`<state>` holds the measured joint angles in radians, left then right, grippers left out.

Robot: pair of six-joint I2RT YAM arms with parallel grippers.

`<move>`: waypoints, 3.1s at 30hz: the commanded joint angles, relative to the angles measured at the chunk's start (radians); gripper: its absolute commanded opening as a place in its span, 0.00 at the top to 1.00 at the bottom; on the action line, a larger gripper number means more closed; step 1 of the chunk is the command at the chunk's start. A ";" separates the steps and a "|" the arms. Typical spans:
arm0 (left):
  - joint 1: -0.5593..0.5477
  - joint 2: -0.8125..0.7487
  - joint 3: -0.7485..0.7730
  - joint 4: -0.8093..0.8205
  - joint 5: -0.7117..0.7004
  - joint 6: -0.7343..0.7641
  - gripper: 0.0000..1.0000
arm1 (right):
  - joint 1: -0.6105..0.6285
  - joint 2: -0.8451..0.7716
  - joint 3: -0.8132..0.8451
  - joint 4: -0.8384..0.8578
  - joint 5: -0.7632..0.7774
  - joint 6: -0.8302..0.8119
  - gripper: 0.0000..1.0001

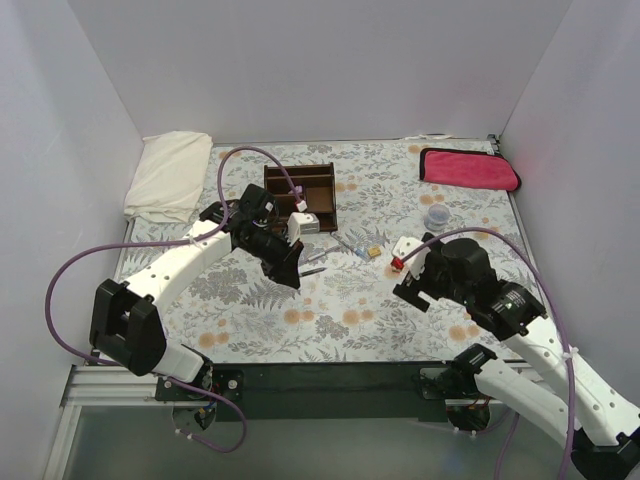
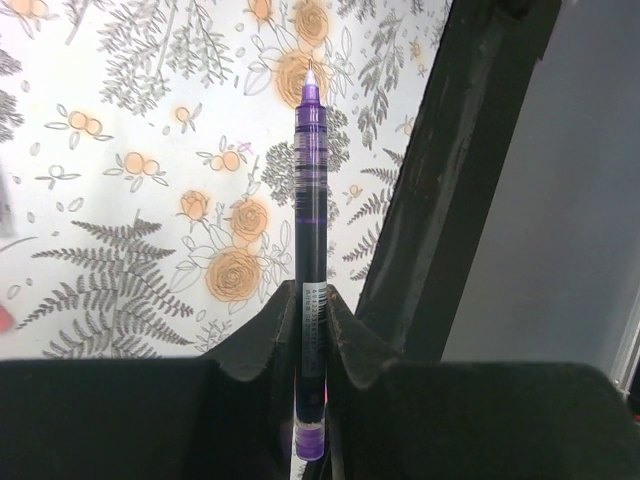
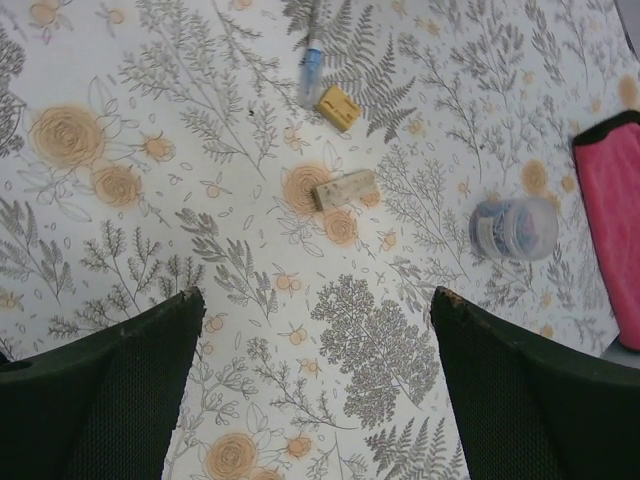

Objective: Sort the stationery into containers
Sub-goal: Place the pen in the storage box.

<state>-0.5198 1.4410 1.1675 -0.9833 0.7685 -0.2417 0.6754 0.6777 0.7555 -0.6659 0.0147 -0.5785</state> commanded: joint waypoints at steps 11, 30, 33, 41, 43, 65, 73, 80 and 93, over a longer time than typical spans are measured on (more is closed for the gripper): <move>0.004 -0.047 0.063 0.054 -0.069 -0.030 1.00 | -0.149 0.060 0.200 0.049 0.049 0.250 0.02; 0.058 -0.094 0.187 0.205 -0.127 -0.262 1.00 | -0.348 0.275 0.291 0.216 -0.432 0.578 0.02; 0.085 -0.035 0.266 0.227 -0.057 -0.323 1.00 | -0.419 0.402 0.363 0.358 -0.626 0.736 0.04; 0.173 0.102 0.405 0.374 0.141 -0.551 1.00 | -0.416 0.775 0.678 0.529 -0.901 0.795 0.13; 0.207 0.151 0.420 0.443 0.221 -0.600 1.00 | -0.393 0.853 0.771 0.552 -0.904 0.799 0.12; 0.216 0.343 0.583 0.578 0.348 -0.719 1.00 | -0.312 1.105 0.936 0.741 -0.897 1.086 0.12; 0.216 0.335 0.578 0.592 0.354 -0.723 1.00 | -0.264 1.082 0.944 0.755 -0.912 1.085 0.25; 0.216 0.306 0.548 0.580 0.345 -0.702 1.00 | -0.252 1.085 0.973 0.764 -0.930 1.077 0.29; 0.216 0.289 0.538 0.557 0.319 -0.673 1.00 | -0.243 1.063 0.956 0.767 -0.920 1.059 0.36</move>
<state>-0.3031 1.7988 1.7111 -0.4110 1.0966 -0.9340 0.4252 1.8011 1.6909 0.0586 -0.8925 0.4911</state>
